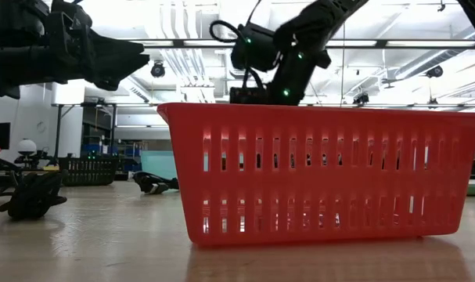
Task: Pick and place items into bin
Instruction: Put the top right black charger cable into the green bin
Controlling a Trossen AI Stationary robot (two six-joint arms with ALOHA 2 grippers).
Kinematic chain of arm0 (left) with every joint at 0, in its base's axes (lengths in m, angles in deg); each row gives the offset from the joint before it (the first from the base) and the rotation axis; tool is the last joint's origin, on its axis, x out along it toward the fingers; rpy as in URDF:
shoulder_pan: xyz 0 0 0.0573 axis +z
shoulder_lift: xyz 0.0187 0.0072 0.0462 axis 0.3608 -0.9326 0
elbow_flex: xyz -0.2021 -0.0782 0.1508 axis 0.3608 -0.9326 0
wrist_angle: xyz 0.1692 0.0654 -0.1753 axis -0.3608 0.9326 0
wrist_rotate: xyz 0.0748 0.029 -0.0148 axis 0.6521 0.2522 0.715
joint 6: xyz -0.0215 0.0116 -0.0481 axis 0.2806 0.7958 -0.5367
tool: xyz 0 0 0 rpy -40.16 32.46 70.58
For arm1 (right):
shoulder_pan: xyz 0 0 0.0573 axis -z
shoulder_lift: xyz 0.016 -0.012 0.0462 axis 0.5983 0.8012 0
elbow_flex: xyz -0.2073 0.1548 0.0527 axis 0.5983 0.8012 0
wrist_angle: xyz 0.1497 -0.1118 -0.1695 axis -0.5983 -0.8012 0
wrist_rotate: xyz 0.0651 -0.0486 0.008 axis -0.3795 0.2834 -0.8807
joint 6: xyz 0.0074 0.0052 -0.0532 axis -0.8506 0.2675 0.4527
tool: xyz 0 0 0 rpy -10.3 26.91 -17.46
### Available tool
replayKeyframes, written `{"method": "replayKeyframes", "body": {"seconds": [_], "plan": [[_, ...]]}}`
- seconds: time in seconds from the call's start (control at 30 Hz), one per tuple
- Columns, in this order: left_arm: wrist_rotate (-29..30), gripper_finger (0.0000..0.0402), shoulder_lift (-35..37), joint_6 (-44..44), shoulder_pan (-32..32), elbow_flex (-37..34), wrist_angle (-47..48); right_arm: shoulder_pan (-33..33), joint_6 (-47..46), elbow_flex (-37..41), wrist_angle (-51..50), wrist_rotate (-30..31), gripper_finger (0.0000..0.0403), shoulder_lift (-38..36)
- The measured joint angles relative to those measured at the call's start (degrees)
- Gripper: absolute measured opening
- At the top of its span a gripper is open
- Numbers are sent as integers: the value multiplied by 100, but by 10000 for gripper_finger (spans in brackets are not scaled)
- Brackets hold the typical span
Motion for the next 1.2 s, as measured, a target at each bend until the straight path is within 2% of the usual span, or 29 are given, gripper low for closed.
{"method": "replayKeyframes", "body": {"seconds": [0.2, 0.4, 0.67, 0.97, 1.2], "plan": [[2, 207, 0, 0, 2, 0, -2, 12, 524, -426, -162, 39, 12, 0], [0, 207, 0, 0, 2, 0, -2, 90, 1010, -1128, -869, 342, 12, -2], [0, 207, 2, 0, 1, 0, 0, 454, 1525, -1606, -964, 445, 12, -11], [0, 207, 1, 0, 2, 0, -2, 1209, 1696, -1672, -825, -648, 12, -11], [0, 207, 2, 0, 1, 0, -2, 1776, 1703, -1672, -193, -1569, 12, -11]]}}
